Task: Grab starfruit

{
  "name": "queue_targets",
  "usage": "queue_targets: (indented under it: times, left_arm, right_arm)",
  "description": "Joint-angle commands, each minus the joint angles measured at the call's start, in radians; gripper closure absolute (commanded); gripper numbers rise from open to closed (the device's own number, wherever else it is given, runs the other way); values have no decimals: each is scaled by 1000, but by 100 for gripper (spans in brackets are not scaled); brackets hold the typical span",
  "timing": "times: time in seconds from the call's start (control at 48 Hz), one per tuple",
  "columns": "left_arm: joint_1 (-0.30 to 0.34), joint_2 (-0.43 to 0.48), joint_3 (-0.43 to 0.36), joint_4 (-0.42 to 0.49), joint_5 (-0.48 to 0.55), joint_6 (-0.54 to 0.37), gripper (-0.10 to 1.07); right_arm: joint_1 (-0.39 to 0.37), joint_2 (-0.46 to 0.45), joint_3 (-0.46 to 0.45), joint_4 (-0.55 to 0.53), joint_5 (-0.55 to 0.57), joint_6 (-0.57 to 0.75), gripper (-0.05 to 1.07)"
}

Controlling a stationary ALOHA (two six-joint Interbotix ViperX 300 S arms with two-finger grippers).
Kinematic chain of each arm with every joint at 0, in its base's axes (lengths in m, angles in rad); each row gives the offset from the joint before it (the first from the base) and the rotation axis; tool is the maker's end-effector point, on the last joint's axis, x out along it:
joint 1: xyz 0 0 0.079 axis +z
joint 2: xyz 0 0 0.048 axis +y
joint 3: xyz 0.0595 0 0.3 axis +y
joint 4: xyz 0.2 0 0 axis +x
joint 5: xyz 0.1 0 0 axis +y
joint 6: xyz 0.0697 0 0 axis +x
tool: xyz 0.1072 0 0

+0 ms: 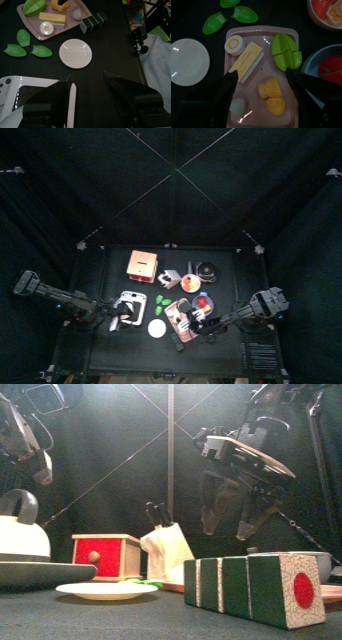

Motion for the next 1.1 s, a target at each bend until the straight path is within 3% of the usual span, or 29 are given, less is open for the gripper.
queue_targets:
  times: [0.0,0.458,0.646,1.083]
  left_arm:
    - [2,-2,-14,2,-11,0,10]
    - [8,-2,-15,5,-25,2,10]
    - [51,0,-14,3,-49,0,10]
    - [83,48,-60,18,-63,3,10]
  right_arm:
    - [-11,-32,-18,3,3,-32,-2]
    - [-74,-43,-35,3,32,-74,-2]
    - [-89,-51,-31,-52,37,-89,-2]
    - [-104,-229,133,-120,89,-97,-2]
